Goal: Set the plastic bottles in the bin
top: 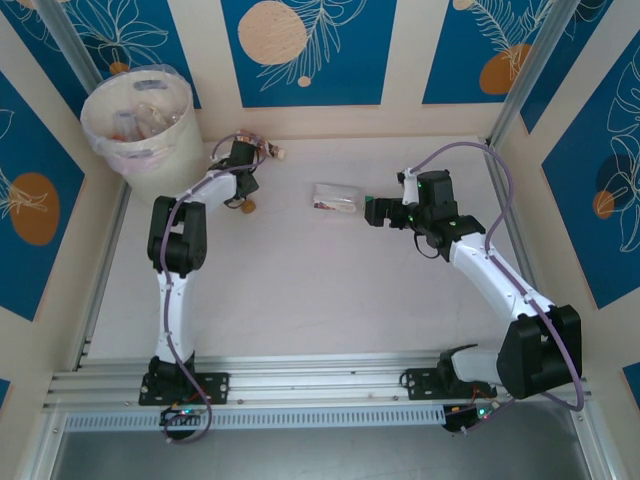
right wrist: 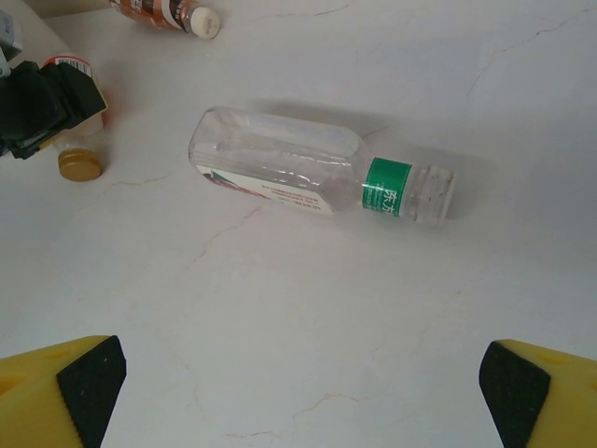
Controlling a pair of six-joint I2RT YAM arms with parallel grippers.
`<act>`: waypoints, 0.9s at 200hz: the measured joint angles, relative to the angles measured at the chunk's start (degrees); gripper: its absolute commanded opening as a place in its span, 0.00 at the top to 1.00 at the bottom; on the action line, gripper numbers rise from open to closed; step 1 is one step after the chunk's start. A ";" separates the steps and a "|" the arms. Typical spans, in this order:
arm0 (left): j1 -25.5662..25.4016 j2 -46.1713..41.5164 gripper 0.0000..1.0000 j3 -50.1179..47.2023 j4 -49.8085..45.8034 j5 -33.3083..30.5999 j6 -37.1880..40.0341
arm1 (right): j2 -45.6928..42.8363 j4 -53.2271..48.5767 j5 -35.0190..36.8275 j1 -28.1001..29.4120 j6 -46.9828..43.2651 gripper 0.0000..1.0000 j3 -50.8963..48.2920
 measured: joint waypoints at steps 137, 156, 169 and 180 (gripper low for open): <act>-0.44 -22.88 1.00 -25.86 14.53 20.48 11.65 | -7.80 6.38 -2.43 0.02 0.07 0.00 -5.49; -0.44 -29.73 1.00 -29.22 17.03 25.81 14.29 | -10.60 9.62 -4.15 0.07 0.24 0.00 -7.61; -0.44 -33.27 1.00 -29.73 18.03 29.03 16.74 | -12.31 11.93 -5.25 0.17 0.39 0.00 -8.74; -0.44 -35.76 1.00 -29.73 18.73 30.80 18.62 | -13.51 13.53 -5.90 0.33 0.48 0.00 -9.51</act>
